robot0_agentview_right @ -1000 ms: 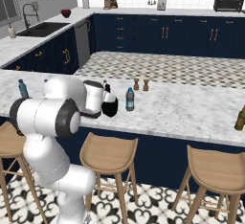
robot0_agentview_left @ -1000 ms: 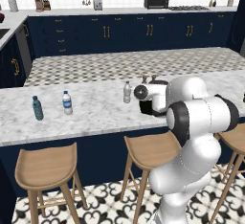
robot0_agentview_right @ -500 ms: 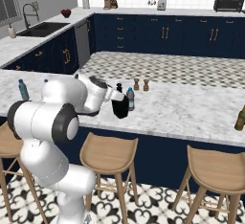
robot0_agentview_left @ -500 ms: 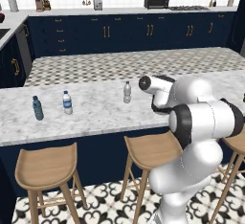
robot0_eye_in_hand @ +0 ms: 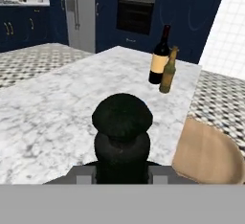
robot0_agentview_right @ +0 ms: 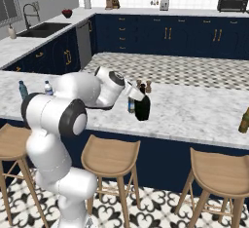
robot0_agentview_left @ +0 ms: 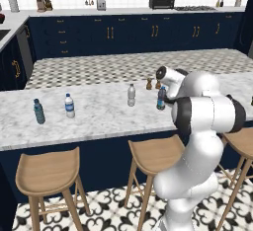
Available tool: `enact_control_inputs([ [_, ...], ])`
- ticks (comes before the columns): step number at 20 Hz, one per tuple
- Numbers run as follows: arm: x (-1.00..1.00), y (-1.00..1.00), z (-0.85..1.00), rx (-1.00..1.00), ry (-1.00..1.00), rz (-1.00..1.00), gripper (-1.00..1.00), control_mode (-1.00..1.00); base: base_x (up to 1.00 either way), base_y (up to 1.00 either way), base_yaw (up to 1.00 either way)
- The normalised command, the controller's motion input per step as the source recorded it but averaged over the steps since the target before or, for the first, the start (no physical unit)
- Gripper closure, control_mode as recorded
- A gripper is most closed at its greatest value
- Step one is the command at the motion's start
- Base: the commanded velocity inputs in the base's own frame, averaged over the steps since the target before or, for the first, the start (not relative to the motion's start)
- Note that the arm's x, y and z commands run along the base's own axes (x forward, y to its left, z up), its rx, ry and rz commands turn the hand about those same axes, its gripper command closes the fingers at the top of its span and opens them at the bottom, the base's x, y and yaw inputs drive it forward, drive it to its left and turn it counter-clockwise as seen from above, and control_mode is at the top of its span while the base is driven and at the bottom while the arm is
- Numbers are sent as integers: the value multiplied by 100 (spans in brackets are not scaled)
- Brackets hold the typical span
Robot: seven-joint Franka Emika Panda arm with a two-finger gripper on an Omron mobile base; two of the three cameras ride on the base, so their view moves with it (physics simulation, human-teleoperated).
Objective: Move the plastic bottles in the middle to the plastics group, and the glass bottles in the middle to the glass group.
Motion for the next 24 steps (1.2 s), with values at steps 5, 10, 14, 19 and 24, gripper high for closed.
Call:
enact_control_inputs([
  [5,8,-99,-4,0,-1,3,100,-100,0,0,0],
  [10,7,-92,-16,0,-3,16,100,-100,0,0,0],
  [14,24,-79,-17,0,-3,24,100,-100,0,0,0],
  [19,27,-74,-13,0,0,17,100,-100,0,0,0],
  [24,8,-67,-5,0,-4,13,100,-100,0,0,0],
])
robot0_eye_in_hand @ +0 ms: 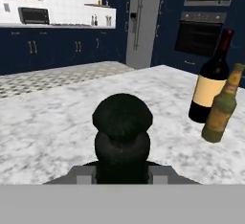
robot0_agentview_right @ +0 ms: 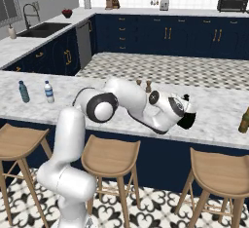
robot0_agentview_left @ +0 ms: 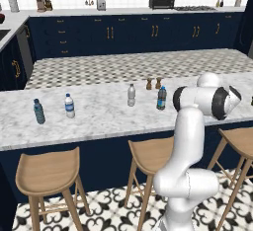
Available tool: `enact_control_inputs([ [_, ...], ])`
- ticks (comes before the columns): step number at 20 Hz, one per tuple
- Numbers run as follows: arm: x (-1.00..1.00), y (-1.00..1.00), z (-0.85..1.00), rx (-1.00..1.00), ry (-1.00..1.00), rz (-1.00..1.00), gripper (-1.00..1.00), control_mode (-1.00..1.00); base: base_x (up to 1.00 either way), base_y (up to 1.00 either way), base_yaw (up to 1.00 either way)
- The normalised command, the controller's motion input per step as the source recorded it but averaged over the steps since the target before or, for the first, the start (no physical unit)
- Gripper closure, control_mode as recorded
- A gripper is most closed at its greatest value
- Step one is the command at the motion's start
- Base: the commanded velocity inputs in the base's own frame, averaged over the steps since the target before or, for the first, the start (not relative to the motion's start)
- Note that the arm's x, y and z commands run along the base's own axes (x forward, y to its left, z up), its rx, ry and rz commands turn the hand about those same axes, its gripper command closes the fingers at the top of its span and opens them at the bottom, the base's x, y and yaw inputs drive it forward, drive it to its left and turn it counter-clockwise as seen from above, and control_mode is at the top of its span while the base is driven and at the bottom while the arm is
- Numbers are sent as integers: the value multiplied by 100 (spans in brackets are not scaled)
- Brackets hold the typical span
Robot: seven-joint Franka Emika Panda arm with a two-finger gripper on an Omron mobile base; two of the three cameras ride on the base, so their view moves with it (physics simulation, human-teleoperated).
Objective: Move the plastic bottles in the middle to the plastics group, and the glass bottles in the middle to the glass group.
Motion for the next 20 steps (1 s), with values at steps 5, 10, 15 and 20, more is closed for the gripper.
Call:
enact_control_inputs([
  [5,6,-68,0,0,-6,8,100,-100,0,0,0],
  [10,20,-69,7,1,3,3,100,-100,0,0,0],
  [15,11,-64,12,0,6,0,100,-100,0,0,0],
  [20,-4,-65,5,1,0,0,100,-100,0,0,0],
])
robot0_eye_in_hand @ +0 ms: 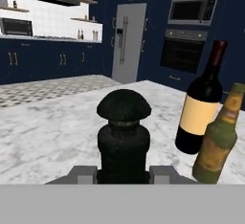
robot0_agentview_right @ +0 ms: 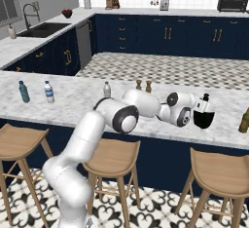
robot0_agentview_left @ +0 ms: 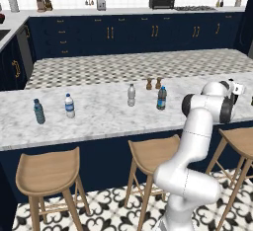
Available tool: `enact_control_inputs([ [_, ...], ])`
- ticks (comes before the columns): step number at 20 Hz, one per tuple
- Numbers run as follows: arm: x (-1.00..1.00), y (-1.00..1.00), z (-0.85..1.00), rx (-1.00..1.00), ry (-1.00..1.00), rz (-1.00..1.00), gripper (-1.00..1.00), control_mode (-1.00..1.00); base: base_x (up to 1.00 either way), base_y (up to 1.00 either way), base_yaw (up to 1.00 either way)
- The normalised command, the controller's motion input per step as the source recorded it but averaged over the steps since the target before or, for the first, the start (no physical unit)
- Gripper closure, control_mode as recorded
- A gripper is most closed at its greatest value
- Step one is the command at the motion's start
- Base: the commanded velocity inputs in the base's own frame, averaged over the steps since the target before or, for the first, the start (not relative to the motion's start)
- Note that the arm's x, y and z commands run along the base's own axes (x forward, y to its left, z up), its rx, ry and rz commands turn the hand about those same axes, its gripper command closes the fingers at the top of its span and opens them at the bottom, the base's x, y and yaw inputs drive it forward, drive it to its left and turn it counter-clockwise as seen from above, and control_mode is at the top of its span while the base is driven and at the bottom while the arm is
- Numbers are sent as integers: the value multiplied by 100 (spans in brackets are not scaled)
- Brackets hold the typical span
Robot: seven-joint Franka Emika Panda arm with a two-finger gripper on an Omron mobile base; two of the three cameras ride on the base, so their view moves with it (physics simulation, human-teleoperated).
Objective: Move the plastic bottles in the middle to the plastics group, and the glass bottles in the middle to the glass group.
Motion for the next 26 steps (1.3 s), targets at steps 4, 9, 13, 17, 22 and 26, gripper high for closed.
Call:
enact_control_inputs([
  [4,10,-53,0,0,0,2,100,-100,0,0,0],
  [9,9,-56,-7,0,0,4,100,-100,0,0,0],
  [13,6,-54,-21,0,0,4,100,-100,0,0,0],
  [17,3,-14,-63,0,-3,10,100,-100,0,0,0],
  [22,-6,-13,-54,0,0,10,100,-100,0,0,0],
  [26,-29,9,-56,-2,0,12,100,-100,0,0,0],
])
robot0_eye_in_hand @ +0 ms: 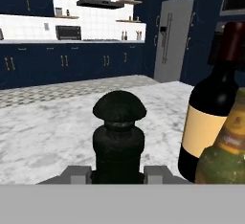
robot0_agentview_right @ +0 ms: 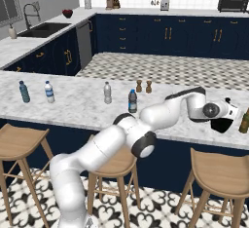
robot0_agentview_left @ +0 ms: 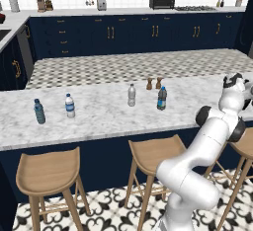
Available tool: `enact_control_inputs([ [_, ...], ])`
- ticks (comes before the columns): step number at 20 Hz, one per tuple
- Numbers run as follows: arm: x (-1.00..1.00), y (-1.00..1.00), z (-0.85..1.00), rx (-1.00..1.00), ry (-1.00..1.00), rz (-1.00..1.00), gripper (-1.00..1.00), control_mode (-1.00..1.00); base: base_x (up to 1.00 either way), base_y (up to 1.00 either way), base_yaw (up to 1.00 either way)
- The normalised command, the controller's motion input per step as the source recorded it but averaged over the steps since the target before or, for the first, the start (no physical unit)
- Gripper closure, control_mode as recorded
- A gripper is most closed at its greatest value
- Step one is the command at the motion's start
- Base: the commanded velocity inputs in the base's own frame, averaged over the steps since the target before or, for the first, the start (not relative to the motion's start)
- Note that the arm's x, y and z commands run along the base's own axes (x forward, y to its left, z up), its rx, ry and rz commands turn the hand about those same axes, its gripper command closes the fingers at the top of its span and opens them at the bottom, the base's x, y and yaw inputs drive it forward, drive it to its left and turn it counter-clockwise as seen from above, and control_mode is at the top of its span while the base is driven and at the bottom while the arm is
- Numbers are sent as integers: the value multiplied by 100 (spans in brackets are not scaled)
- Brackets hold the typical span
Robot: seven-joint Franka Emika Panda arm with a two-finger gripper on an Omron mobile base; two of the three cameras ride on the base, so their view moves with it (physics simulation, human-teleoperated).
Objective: Move the plastic bottles in the middle to the plastics group, and the glass bottles in the middle to the glass group.
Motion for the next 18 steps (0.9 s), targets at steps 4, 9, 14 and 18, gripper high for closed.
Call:
enact_control_inputs([
  [4,-6,42,-47,-6,5,9,100,-100,0,0,0],
  [9,8,16,-35,-1,6,5,100,-100,0,0,0],
  [14,14,-3,-6,0,13,0,100,-100,0,0,0],
  [18,4,8,-1,0,19,0,-100,-100,0,0,0],
])
